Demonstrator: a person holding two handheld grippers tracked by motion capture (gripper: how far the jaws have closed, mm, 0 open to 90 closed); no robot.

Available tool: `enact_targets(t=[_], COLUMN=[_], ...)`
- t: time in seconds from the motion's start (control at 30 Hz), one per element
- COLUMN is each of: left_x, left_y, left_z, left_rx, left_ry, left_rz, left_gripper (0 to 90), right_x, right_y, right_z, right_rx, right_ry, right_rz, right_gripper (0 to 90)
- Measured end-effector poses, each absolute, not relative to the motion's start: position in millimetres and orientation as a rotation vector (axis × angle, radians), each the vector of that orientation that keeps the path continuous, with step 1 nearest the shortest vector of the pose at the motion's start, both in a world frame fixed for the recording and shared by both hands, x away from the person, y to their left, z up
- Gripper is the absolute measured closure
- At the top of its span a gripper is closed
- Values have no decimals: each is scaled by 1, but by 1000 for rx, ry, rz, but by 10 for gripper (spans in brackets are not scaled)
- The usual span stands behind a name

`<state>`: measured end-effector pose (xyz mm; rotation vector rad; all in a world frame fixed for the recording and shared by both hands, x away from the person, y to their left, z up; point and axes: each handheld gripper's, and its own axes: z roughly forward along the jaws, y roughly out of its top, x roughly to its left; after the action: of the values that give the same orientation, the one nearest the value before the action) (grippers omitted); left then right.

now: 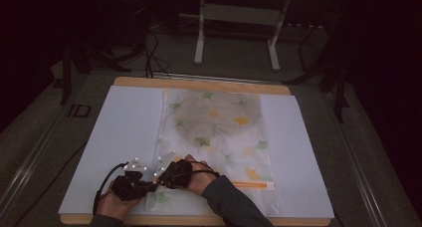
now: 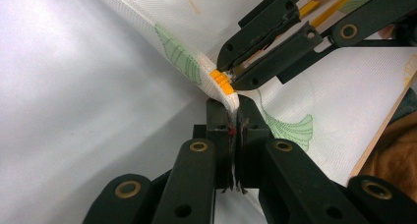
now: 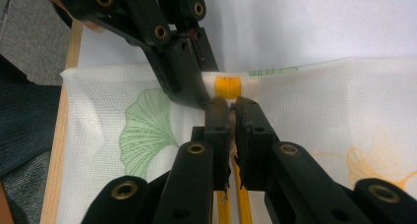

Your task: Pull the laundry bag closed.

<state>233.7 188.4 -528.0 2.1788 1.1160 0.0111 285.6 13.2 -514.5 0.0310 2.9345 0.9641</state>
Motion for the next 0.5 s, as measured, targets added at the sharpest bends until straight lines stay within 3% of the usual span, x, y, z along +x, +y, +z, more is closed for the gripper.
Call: enact_targets(t=[0.5], left_x=[233], left_y=[193], left_z=[-525], left_rx=[2148], left_ry=[1109], left_rz=[13], left_gripper=[875], right_x=[287], right_y=[7], right_z=[-523], right_rx=[51], right_ry=[2948], right_rz=[930], right_gripper=[848])
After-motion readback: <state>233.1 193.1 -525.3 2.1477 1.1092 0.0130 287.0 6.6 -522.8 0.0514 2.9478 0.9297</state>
